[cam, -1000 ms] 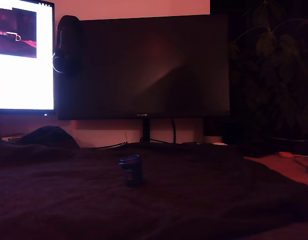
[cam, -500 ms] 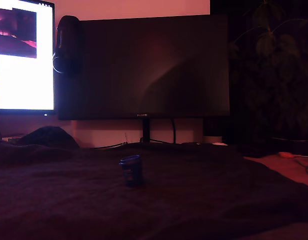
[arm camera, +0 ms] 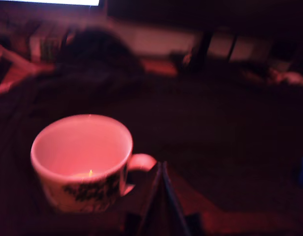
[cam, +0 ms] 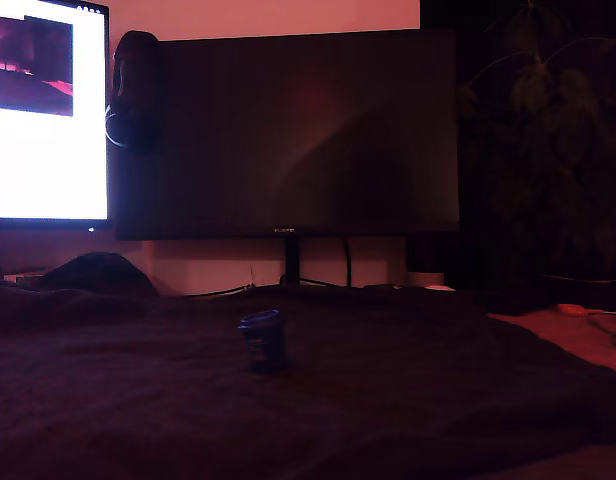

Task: Pick up the coffee capsules on the table and drop them inside the coffee cup

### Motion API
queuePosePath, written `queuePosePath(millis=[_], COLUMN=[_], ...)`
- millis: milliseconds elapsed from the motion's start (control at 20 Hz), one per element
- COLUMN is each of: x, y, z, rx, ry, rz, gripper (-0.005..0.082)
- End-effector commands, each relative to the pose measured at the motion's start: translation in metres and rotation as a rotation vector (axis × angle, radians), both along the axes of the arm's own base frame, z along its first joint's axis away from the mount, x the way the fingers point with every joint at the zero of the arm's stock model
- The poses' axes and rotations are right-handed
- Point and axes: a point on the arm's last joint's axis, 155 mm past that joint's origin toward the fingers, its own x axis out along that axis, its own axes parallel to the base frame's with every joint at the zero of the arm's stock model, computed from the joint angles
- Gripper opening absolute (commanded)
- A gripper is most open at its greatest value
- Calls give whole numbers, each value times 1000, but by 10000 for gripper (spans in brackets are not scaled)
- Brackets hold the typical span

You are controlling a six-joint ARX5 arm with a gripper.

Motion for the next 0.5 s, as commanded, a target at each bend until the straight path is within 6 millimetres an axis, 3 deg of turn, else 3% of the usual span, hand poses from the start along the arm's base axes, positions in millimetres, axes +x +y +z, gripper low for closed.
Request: queuePosePath(millis=[0, 450], x=[0, -8], y=[-2, -36], z=[5, -12], rx=[-13, -4], ry=[-13, 111], rz=[-10, -152], gripper=[-24, -23])
